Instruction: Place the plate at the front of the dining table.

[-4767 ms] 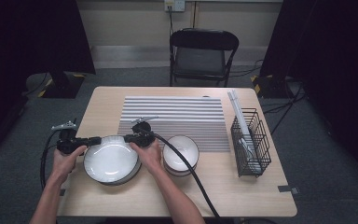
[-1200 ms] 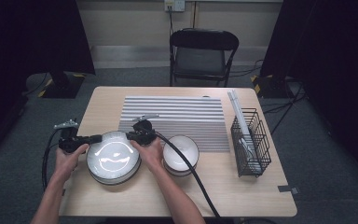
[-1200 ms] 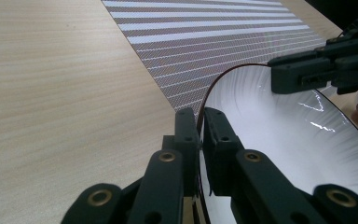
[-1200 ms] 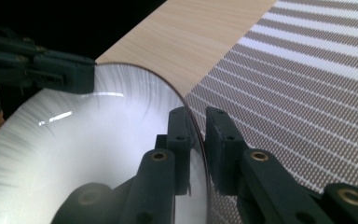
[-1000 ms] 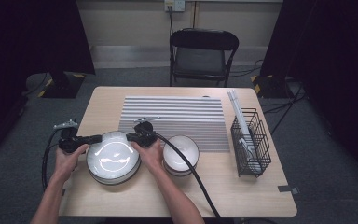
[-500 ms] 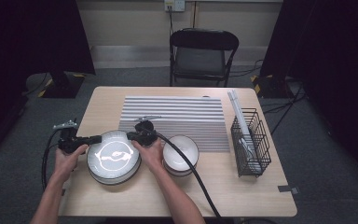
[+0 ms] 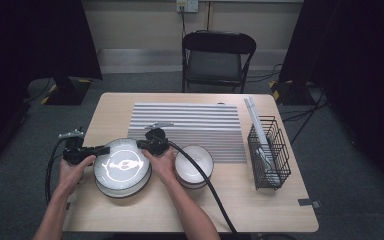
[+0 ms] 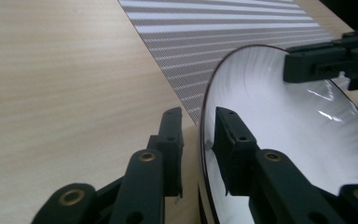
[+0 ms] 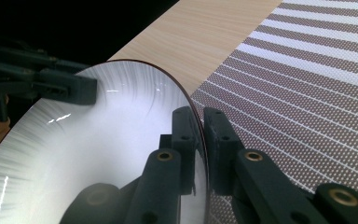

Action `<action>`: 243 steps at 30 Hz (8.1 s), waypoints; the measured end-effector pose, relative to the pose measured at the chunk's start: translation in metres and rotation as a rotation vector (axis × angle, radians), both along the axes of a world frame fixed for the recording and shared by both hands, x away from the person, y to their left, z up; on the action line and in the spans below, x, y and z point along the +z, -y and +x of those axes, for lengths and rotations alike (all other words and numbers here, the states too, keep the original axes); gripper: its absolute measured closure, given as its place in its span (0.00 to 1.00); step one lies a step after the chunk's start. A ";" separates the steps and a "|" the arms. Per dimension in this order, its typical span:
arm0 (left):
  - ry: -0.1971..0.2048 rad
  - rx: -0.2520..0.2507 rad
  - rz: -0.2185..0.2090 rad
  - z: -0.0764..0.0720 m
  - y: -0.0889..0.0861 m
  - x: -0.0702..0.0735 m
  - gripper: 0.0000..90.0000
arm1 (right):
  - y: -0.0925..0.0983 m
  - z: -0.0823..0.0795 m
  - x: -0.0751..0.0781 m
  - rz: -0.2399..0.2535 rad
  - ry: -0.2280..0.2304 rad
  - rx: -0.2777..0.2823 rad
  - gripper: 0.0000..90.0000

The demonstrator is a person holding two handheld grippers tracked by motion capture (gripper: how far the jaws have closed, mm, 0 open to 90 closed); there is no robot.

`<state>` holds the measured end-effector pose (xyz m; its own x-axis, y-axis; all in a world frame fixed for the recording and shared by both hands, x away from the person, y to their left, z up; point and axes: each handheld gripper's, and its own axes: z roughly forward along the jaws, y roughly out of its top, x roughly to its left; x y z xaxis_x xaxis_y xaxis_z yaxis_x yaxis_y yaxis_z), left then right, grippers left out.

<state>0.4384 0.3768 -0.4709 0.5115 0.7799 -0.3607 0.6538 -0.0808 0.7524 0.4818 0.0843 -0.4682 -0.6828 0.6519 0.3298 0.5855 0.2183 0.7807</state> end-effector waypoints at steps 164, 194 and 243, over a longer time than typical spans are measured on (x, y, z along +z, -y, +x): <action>0.023 0.070 -0.056 0.002 -0.010 0.005 0.94 | 0.018 0.007 0.001 0.203 -0.090 -0.105 0.94; 0.046 0.086 -0.092 0.011 -0.010 0.006 0.95 | 0.019 0.009 0.008 0.196 -0.054 -0.140 0.94; 0.105 0.098 -0.103 0.005 -0.012 0.039 0.96 | 0.018 0.006 0.042 0.203 0.023 -0.135 0.94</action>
<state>0.4438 0.3885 -0.4323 0.4740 0.7897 -0.3896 0.5723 0.0600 0.8179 0.4877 0.0664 -0.4259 -0.6025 0.6600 0.4488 0.5805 -0.0236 0.8139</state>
